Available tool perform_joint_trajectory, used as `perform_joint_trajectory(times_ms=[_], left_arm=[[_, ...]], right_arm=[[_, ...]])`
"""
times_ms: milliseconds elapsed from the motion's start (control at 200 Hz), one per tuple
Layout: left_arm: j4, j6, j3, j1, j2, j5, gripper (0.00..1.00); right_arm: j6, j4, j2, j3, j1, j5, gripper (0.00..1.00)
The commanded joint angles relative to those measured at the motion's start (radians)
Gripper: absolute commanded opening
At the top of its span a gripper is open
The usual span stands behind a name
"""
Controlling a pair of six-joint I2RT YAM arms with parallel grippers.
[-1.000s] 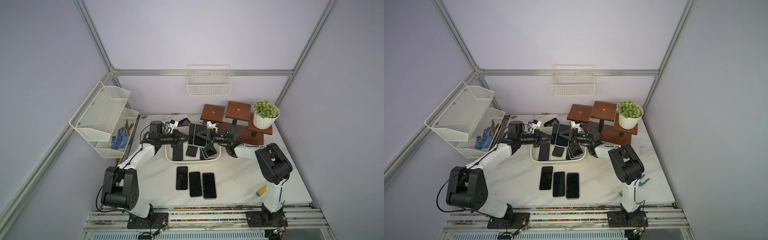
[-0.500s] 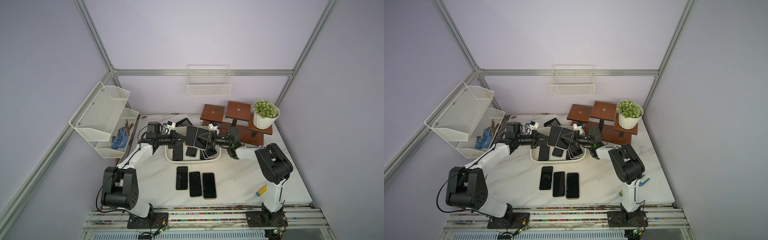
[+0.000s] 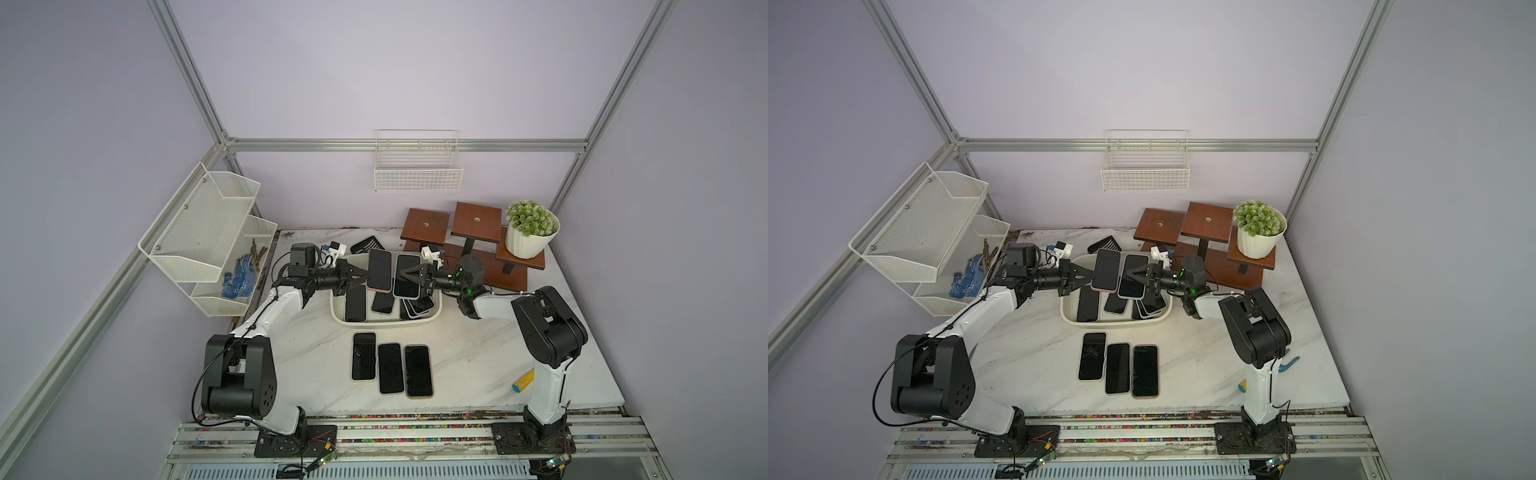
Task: Take the phone out of the storage box
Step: Adjust the phone, then place the phone at the center of the board.
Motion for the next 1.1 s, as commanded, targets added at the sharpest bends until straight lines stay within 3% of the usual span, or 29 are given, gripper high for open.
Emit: perform_joint_trajectory(times_ms=[0, 85, 165, 220, 365, 480, 615, 805, 1095], left_arm=[[0.056, 0.031, 0.019, 0.02, -0.086, 0.052, 0.0], [0.067, 0.021, 0.0, 0.02, -0.1, 0.055, 0.0], [0.07, 0.016, -0.016, 0.019, -0.103, 0.059, 0.0], [0.069, 0.012, -0.032, 0.013, -0.151, 0.056, 0.0], [0.07, 0.001, -0.099, -0.049, -0.215, 0.014, 0.0], [0.068, -0.014, -0.154, -0.121, -0.265, -0.036, 0.0], [0.068, -0.031, -0.2, -0.185, -0.301, -0.069, 0.0], [0.057, -0.038, -0.224, -0.216, -0.305, -0.067, 0.0], [0.02, -0.014, -0.165, -0.218, -0.273, -0.053, 0.0]], right_arm=[[-0.035, 0.021, -0.082, -0.033, -0.041, -0.028, 0.11], [-0.075, -0.045, -0.133, -0.053, -0.065, -0.052, 0.1], [-0.208, -0.235, -0.211, -0.056, -0.076, -0.086, 0.08], [-0.371, -0.456, -0.28, -0.045, -0.079, -0.098, 0.08], [-0.968, -1.308, -0.432, 0.065, -0.082, -0.003, 0.07], [-1.202, -1.658, -0.49, 0.055, -0.084, 0.127, 0.06], [-1.244, -1.73, -0.614, -0.097, -0.084, 0.21, 0.05], [-1.167, -1.679, -0.723, -0.295, -0.083, 0.243, 0.04], [-1.114, -1.564, -0.656, -0.377, -0.055, 0.255, 0.04]])
